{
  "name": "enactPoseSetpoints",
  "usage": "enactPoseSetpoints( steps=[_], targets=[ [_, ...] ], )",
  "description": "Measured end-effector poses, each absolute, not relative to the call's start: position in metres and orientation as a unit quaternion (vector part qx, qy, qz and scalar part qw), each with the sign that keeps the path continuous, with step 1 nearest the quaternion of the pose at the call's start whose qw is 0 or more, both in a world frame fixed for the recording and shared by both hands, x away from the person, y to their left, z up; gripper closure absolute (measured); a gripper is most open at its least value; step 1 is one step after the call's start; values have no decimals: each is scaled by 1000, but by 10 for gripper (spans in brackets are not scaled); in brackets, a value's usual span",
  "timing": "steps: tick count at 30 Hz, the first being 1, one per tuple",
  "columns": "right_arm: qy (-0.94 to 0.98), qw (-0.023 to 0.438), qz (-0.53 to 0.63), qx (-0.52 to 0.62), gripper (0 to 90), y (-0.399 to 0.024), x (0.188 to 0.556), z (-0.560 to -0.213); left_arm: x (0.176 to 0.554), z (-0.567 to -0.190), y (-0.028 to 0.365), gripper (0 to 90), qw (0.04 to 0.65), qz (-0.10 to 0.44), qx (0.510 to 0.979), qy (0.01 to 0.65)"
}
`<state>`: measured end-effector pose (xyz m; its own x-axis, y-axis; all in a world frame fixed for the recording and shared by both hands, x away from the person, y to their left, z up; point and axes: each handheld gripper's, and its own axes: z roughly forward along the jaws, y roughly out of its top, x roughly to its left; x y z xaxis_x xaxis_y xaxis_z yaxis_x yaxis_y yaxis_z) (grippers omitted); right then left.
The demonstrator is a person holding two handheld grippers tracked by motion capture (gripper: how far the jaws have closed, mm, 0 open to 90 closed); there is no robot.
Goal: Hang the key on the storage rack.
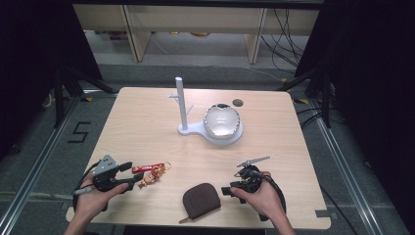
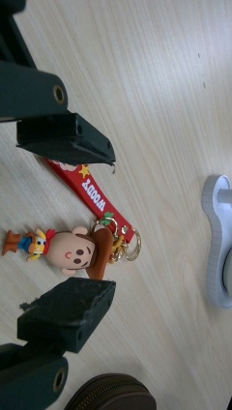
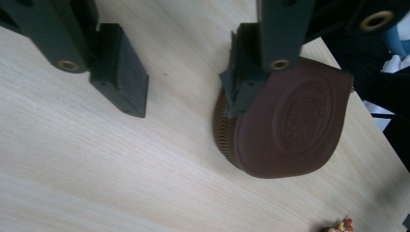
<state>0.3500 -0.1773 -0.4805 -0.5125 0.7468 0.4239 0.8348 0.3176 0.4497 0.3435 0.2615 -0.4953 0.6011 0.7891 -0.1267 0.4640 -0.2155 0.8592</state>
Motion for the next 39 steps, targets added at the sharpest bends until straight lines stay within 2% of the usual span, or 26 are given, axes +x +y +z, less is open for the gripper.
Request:
enactPoseSetpoints(
  steps=[14, 22, 23, 39],
  targets=[
    [-847, 67, -272, -452, 485, -150, 361, -470, 343, -498, 254, 335, 462, 168, 771, 406],
    [-856, 93, -233, -452, 486, -134, 369, -473, 342, -496, 254, 335, 464, 170, 769, 405],
    [-854, 115, -234, -451, 483, -131, 371, -475, 342, -496, 254, 336, 464, 170, 769, 405],
    [-853, 135, -211, -457, 451, -119, 379, -478, 343, -497, 252, 335, 463, 167, 772, 402]
  ],
)
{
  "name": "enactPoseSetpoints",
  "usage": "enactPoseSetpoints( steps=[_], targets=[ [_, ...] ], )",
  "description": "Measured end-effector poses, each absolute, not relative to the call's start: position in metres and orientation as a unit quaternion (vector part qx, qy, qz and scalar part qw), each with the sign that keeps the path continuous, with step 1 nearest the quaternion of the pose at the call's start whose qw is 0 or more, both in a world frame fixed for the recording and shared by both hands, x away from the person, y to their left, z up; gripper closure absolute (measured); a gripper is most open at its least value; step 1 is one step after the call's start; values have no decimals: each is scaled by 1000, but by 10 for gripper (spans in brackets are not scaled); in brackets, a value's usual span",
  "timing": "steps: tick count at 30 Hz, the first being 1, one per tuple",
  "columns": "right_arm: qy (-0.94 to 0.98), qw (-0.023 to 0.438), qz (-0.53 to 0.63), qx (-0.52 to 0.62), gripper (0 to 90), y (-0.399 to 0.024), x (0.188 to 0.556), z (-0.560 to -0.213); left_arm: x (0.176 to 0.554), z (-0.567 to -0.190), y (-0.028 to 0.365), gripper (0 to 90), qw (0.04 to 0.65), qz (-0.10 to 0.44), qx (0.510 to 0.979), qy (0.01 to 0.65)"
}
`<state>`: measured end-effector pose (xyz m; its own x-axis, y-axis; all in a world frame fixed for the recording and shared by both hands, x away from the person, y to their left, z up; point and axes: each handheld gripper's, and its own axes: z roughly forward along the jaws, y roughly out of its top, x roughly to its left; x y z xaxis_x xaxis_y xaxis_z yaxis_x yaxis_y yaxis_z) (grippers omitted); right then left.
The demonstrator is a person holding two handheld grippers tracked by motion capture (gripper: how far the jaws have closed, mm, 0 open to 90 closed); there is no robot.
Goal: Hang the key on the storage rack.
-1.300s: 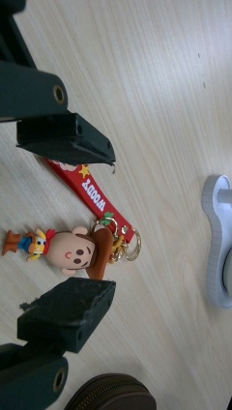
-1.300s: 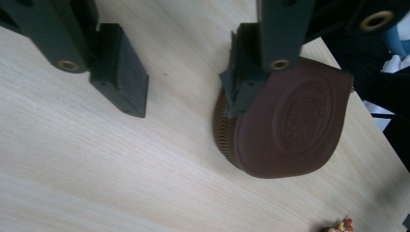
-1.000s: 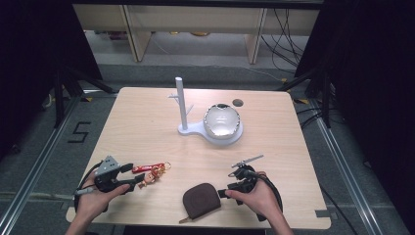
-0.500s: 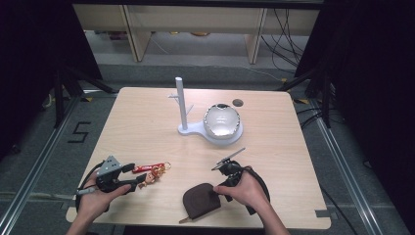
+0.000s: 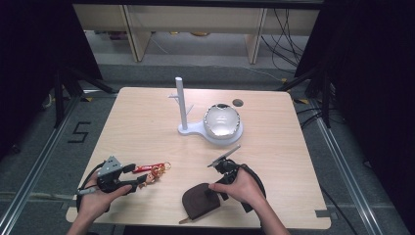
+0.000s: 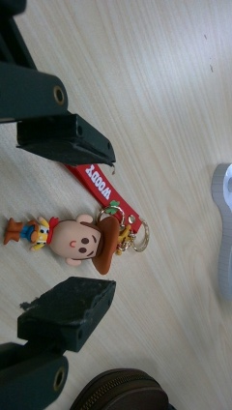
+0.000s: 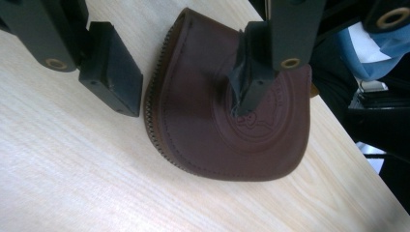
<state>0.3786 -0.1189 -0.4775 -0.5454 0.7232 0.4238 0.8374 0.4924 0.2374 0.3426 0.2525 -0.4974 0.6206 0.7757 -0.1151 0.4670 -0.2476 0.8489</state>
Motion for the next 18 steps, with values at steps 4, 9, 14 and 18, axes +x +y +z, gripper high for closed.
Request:
enactPoseSetpoints(
  steps=[4, 9, 14, 18],
  targets=[
    [-851, 141, -209, -460, 433, -116, 381, -483, 342, -498, 252, 334, 461, 163, 773, 404],
    [-842, 173, -220, -460, 439, -115, 383, -488, 342, -499, 252, 335, 461, 164, 772, 406],
    [-852, 171, -219, -445, 524, -114, 383, -485, 342, -499, 252, 335, 462, 163, 772, 406],
    [-857, 168, -218, -436, 732, -117, 386, -479, 342, -498, 253, 335, 459, 167, 771, 409]
  ],
)
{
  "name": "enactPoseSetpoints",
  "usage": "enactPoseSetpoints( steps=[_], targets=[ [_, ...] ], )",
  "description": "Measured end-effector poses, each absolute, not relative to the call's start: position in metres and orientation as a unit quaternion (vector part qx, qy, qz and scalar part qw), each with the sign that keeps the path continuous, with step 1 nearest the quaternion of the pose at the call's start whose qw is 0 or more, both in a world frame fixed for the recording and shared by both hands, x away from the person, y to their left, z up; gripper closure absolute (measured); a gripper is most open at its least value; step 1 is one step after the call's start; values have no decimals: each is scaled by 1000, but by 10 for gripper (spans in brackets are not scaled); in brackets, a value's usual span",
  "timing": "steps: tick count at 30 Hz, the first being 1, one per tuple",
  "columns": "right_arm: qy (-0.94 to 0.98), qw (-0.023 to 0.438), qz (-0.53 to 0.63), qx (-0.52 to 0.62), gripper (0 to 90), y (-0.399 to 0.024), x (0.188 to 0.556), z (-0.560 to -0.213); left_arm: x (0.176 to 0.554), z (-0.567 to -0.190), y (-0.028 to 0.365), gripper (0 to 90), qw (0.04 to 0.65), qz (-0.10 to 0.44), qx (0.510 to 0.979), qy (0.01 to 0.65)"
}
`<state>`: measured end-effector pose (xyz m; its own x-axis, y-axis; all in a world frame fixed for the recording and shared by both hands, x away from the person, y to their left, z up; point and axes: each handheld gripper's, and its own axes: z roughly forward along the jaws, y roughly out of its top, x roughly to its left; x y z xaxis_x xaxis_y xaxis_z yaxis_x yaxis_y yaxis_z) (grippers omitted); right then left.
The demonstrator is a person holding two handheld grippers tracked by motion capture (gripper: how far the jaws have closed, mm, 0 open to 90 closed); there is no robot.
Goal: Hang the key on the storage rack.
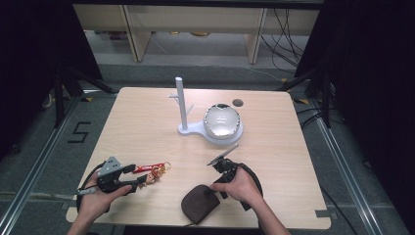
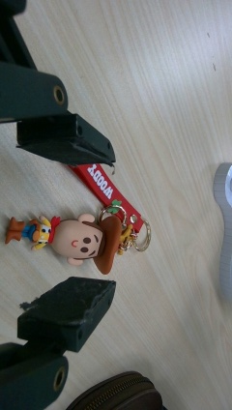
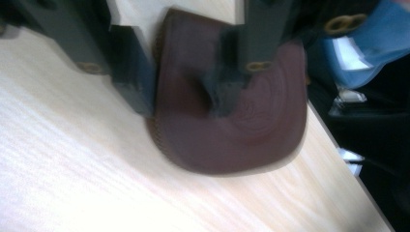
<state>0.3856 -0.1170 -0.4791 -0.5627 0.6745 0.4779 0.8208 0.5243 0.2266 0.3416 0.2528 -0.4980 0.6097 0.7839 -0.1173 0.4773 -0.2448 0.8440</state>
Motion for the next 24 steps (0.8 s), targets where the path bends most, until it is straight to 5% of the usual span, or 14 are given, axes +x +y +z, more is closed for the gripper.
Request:
enactPoseSetpoints(
  steps=[3, 24],
  targets=[
    [-859, 170, -215, -433, 798, -119, 386, -473, 342, -499, 254, 335, 463, 165, 770, 407],
    [-871, 130, -220, -420, 853, -118, 381, -449, 341, -498, 256, 335, 461, 170, 769, 409]
  ],
)
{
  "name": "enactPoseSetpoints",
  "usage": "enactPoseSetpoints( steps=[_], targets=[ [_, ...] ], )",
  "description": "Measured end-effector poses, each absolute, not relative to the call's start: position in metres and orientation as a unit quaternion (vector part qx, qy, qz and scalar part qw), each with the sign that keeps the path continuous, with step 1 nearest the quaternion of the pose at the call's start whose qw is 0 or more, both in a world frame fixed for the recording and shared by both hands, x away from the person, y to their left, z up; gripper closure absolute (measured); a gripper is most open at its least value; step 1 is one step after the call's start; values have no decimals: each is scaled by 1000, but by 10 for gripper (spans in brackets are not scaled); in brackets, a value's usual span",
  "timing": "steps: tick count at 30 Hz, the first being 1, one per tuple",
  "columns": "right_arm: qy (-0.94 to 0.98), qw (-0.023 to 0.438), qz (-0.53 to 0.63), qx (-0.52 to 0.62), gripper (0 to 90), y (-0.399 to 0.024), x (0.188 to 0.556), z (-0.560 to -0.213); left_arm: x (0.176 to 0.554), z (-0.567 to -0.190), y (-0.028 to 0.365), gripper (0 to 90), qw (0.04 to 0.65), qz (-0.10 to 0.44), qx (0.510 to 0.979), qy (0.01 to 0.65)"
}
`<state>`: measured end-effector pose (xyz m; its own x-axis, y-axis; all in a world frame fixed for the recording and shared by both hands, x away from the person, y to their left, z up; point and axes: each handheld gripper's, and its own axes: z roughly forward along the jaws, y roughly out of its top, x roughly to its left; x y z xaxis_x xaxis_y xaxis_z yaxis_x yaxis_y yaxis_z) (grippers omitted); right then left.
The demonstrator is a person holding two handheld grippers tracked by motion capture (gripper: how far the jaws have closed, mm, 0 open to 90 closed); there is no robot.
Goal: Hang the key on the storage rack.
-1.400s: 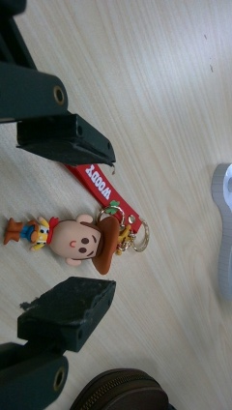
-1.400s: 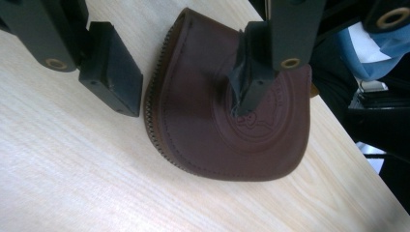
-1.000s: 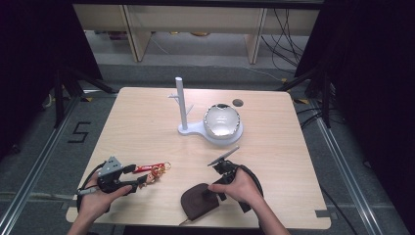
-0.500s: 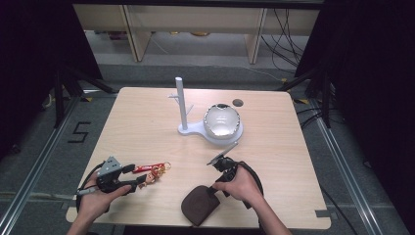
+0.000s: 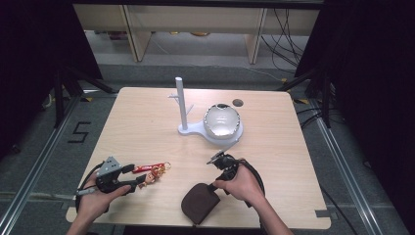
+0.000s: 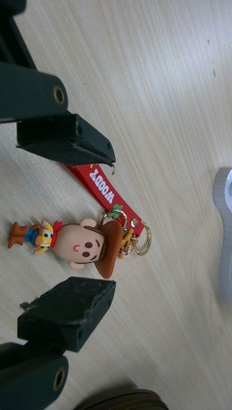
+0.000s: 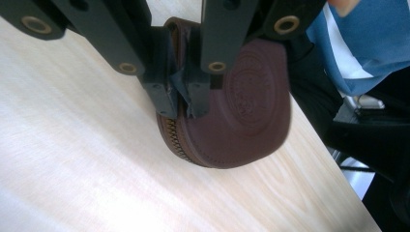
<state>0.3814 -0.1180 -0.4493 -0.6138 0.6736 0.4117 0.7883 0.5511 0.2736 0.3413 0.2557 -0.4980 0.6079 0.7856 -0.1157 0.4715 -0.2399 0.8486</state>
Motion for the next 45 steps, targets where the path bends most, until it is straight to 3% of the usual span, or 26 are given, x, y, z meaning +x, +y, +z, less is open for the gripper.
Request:
enactPoseSetpoints(
  steps=[7, 11, 18, 34, 45],
  targets=[
    [-872, 66, -238, -422, 870, -128, 376, -418, 341, -497, 255, 334, 462, 171, 768, 409],
    [-866, 1, -246, -435, 880, -138, 377, -399, 342, -497, 256, 334, 463, 172, 768, 409],
    [-861, -57, -246, -442, 881, -154, 385, -378, 342, -497, 256, 333, 466, 171, 765, 410],
    [-837, -144, -272, -452, 880, -176, 403, -338, 341, -498, 260, 332, 472, 179, 757, 415],
    [-831, -164, -263, -463, 880, -182, 421, -327, 341, -500, 260, 329, 465, 178, 759, 420]
  ],
)
